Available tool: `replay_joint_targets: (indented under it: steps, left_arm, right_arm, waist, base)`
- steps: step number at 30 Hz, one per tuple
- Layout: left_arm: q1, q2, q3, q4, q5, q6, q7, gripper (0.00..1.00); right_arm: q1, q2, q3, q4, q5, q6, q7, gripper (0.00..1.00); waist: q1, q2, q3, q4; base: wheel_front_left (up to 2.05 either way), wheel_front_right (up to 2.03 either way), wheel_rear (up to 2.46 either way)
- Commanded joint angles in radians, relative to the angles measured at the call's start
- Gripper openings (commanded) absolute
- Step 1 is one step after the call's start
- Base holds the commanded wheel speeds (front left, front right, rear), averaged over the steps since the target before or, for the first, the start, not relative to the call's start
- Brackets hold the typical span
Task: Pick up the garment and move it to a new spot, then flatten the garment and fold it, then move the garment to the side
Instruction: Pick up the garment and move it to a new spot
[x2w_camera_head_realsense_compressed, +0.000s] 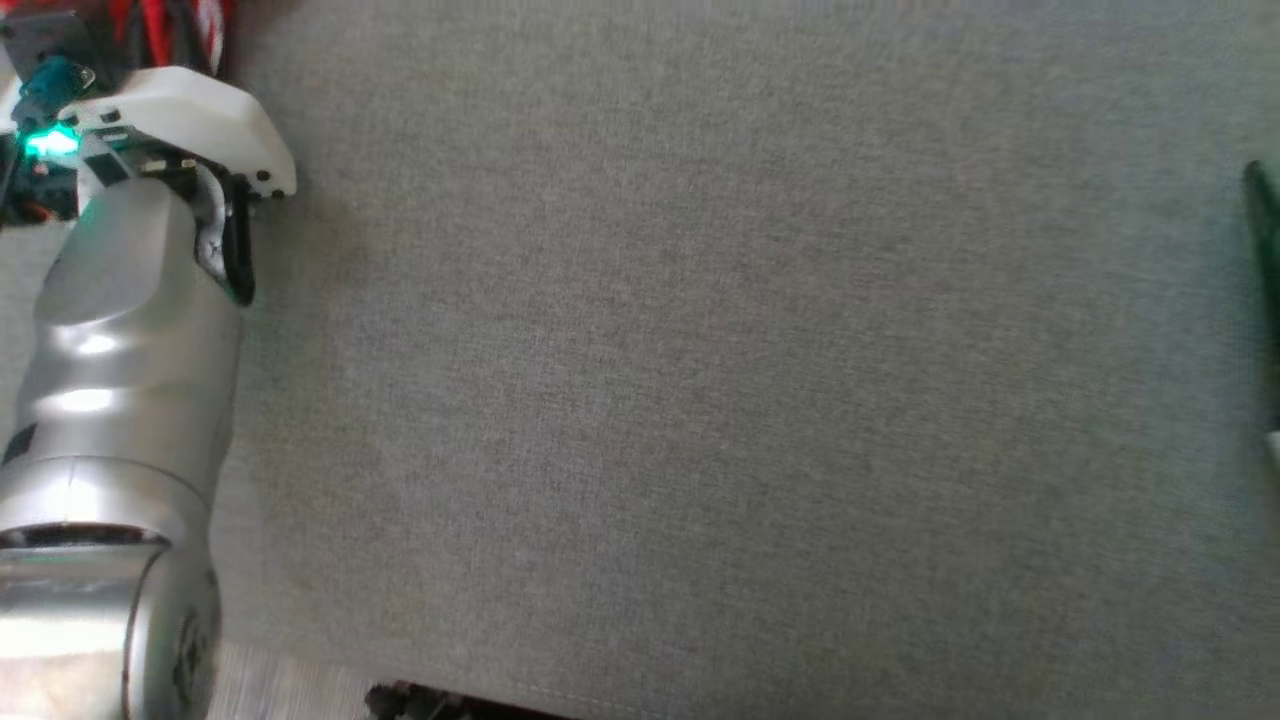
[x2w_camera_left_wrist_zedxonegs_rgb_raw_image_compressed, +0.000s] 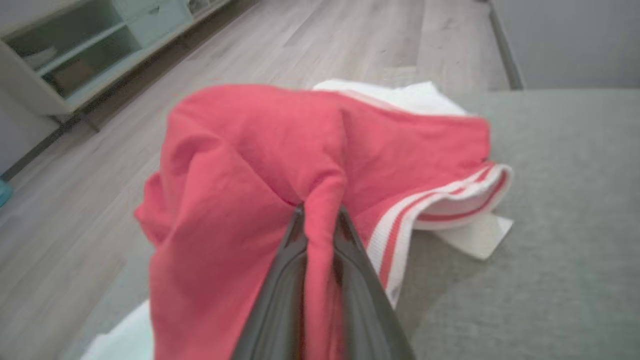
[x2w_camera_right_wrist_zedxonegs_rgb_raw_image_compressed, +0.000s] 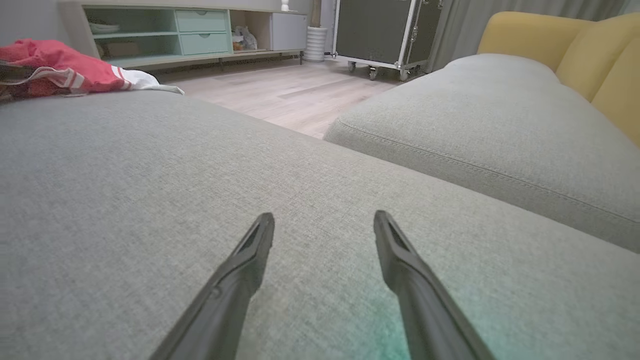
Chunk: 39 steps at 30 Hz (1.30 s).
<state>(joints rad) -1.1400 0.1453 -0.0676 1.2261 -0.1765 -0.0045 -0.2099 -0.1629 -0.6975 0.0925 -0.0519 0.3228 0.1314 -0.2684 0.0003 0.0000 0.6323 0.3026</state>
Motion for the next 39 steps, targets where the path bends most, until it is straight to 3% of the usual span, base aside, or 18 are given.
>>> replay_joint_targets:
  steps: [1,11,20,31,39]
  left_arm:
    - [-0.03,0.068,0.005,-0.029,0.01,-0.004,-0.015,0.0]
    - [-0.096,0.099,-0.12,-0.163,0.101,-0.08,-0.048,0.0]
    - [-0.049,0.033,-0.2,-0.319,0.039,-0.124,-0.004,0.0]
    - [0.278,-0.034,-0.324,-0.562,-0.114,-0.126,0.066,0.0]
    - [0.52,-0.077,-0.392,-0.561,-0.172,-0.124,0.039,0.0]
  right_arm:
    - [0.041,0.004,0.037,0.005,-0.006,-0.001,0.007,1.0]
    - [0.021,0.235,0.124,0.092,-0.022,-0.001,0.007,1.0]
    - [0.129,0.367,0.134,0.11,-0.043,-0.001,0.007,1.0]
    - [0.182,0.401,0.149,0.081,-0.059,-0.001,0.007,1.0]
    - [0.143,0.408,0.182,0.079,-0.051,-0.001,0.007,1.0]
  waist:
    - [-0.0003,0.0,-0.051,-0.016]
    - [-0.0003,0.0,-0.386,-0.174]
    - [-0.0003,0.0,-0.603,-0.351]
    - [-0.0003,0.0,-0.614,-0.529]
    - [-0.0003,0.0,-0.497,-0.573]
  base:
    - [0.0,0.0,0.0]
    - [0.0,0.0,0.0]
    - [0.0,0.0,0.0]
    - [0.0,0.0,0.0]
    - [0.0,0.0,0.0]
